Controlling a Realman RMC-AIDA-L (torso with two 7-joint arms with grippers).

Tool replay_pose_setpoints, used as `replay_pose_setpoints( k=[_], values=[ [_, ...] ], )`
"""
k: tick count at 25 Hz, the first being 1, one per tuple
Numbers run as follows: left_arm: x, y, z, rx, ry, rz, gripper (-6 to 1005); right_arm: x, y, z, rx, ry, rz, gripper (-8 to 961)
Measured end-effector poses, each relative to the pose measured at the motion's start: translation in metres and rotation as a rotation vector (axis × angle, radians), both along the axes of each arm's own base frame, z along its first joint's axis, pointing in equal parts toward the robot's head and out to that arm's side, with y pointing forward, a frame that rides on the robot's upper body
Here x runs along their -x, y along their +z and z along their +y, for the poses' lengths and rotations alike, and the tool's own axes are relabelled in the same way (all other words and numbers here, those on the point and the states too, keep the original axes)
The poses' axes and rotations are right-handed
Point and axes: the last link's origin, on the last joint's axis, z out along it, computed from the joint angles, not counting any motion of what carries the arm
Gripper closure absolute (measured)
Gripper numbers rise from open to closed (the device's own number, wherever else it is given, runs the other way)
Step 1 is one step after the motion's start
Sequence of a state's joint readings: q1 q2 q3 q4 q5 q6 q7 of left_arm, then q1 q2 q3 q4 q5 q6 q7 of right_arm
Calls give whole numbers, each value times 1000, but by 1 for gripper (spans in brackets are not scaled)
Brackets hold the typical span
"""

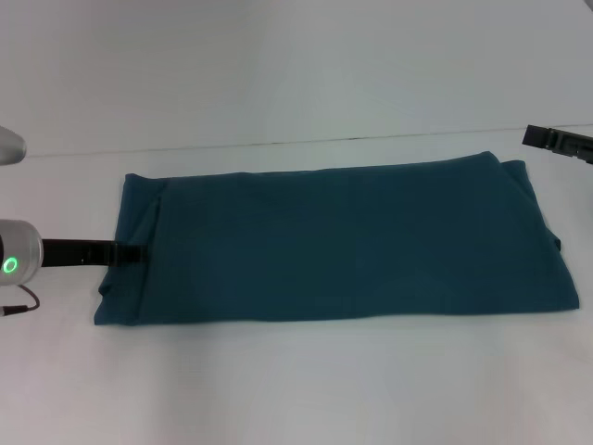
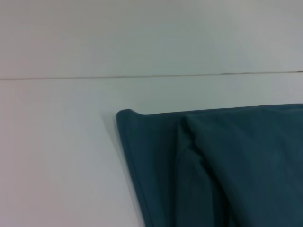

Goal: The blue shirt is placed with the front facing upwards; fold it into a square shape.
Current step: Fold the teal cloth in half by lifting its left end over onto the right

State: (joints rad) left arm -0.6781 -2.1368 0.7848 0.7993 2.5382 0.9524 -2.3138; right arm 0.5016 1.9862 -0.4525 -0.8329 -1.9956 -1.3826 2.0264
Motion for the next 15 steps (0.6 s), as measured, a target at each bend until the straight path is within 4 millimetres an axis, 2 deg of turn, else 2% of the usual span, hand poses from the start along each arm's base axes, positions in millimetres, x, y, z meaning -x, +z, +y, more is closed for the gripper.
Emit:
replay_pose_setpoints(
  k=[15],
  values=[
    [6,-5,-4,14,17,14,361,1,0,0,-5,2,1,44]
  ],
)
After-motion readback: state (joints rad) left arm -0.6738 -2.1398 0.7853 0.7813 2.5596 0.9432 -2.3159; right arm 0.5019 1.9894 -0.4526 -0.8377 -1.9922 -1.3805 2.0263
